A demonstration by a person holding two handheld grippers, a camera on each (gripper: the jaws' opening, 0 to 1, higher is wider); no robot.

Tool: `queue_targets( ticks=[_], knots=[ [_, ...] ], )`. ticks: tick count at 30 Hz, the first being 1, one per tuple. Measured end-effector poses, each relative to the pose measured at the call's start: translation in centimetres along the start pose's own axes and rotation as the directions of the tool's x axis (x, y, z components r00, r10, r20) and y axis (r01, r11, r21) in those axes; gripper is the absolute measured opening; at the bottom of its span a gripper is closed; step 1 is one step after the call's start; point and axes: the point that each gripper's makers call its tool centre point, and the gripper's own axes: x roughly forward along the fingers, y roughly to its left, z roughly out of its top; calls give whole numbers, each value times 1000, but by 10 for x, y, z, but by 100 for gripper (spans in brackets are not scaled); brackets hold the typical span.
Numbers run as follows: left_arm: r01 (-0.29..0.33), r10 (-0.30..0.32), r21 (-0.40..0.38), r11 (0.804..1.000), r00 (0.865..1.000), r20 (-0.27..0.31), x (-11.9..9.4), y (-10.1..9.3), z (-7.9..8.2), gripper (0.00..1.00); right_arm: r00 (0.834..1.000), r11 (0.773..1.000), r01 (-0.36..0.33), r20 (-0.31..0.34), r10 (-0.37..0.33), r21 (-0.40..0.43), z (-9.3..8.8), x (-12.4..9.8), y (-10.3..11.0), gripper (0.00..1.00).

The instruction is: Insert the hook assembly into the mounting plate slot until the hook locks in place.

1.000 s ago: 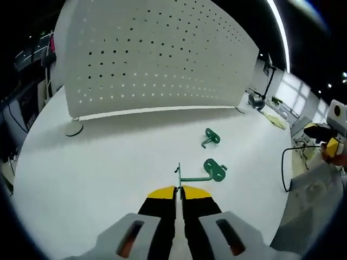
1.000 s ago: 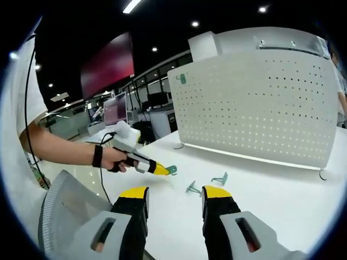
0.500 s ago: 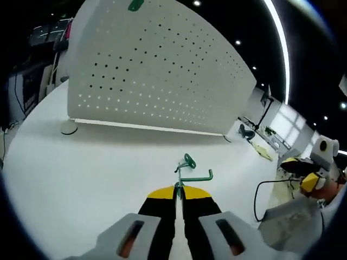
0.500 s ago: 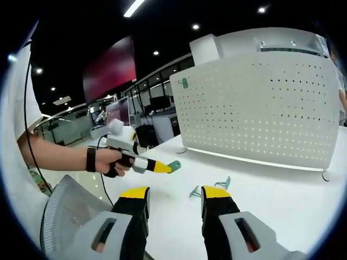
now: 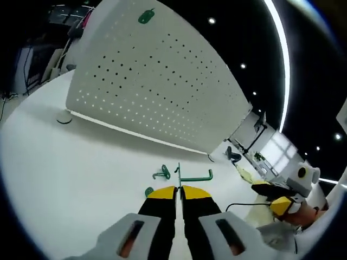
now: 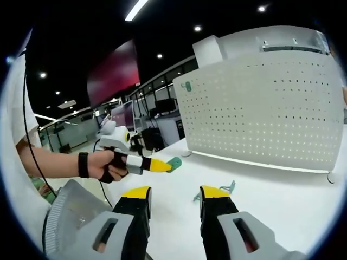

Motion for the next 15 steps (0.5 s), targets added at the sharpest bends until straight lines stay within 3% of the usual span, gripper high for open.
queue_targets(
  ticks=[15],
  knots=[
    [63,-56,-79,995,995,85,-19,-30,6,3,997,998,-64,33,63,7,10,6,1,31]
  ],
)
